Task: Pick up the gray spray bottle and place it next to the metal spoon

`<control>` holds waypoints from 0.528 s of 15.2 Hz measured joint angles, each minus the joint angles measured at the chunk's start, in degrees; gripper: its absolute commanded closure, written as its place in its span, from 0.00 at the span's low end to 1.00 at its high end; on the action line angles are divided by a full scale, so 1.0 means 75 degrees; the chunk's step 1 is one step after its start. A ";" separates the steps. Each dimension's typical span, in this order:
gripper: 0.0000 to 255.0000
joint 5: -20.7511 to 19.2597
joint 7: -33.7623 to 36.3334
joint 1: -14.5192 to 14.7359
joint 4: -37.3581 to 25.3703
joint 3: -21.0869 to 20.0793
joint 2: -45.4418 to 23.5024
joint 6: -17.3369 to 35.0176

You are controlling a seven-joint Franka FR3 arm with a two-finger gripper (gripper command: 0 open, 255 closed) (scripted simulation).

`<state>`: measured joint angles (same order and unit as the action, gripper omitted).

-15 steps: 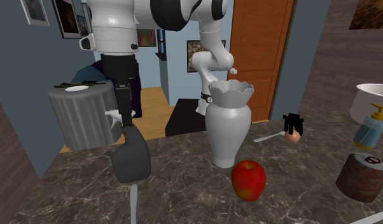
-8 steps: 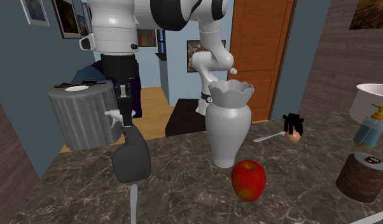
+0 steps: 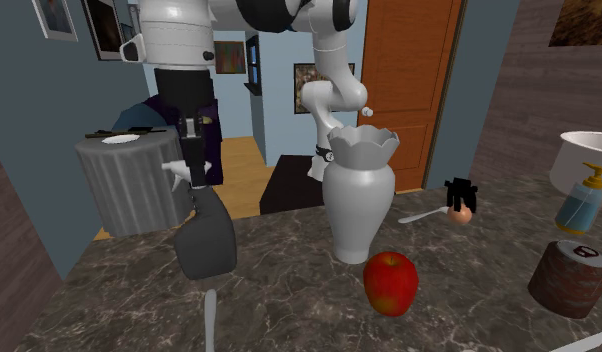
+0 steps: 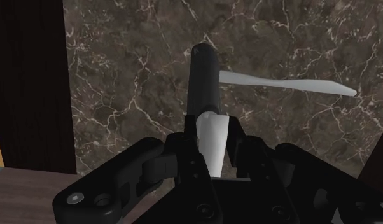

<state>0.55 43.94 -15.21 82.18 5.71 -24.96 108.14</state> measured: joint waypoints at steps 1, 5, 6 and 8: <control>1.00 -0.0002 0.0002 0.0002 -0.0067 0.0000 0.0016 -0.0082; 1.00 -0.0003 -0.0011 -0.0009 -0.0425 0.0006 0.0048 -0.0472; 1.00 -0.0004 0.0001 -0.0002 -0.0552 0.0003 0.0037 -0.0588; 1.00 -0.0007 0.0000 -0.0001 -0.0685 0.0004 0.0076 -0.0762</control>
<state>0.50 43.94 -15.22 77.04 5.74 -24.40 102.42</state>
